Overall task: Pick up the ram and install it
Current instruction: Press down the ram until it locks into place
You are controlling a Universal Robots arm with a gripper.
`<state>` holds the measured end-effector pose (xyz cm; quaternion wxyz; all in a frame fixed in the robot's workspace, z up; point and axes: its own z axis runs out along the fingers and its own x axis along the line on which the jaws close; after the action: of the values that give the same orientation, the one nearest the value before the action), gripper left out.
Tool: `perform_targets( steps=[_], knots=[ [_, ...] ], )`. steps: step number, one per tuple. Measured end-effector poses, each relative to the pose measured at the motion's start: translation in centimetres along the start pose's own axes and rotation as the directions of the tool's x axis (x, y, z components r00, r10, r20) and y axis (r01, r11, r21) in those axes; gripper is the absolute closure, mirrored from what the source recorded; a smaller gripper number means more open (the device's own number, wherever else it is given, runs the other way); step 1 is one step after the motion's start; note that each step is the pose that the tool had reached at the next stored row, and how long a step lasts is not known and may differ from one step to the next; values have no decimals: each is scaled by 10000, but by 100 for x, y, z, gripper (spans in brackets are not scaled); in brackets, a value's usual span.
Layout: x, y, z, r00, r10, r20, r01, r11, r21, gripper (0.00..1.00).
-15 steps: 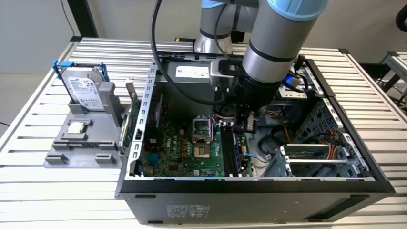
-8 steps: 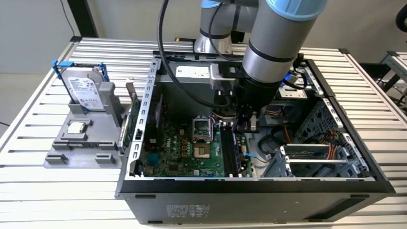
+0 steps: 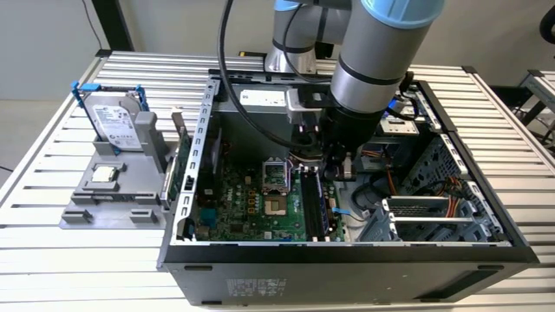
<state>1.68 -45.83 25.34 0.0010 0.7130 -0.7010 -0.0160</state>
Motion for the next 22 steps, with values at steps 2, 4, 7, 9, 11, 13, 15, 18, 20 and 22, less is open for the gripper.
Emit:
perform_targets(
  steps=[2,4,7,9,11,13,15,18,20,22],
  knots=[
    [1,-5,35,10000,1,1,-1,10000,0,100],
    [9,-11,54,10000,52,1,-52,10000,0,100],
    [17,-20,109,9998,183,7,-183,9998,4,100],
    [35,-26,142,9997,241,6,-241,9997,5,100],
    [47,-29,179,9995,314,9,-314,9995,8,100],
    [60,-42,205,9994,341,8,-341,9994,8,100],
    [86,-56,225,9994,347,10,-347,9994,8,100],
    [132,-68,241,9993,368,11,-368,9993,9,100],
    [133,-69,241,9993,377,11,-377,9993,9,100],
    [151,-73,263,9993,375,10,-375,9993,3,100]
  ],
)
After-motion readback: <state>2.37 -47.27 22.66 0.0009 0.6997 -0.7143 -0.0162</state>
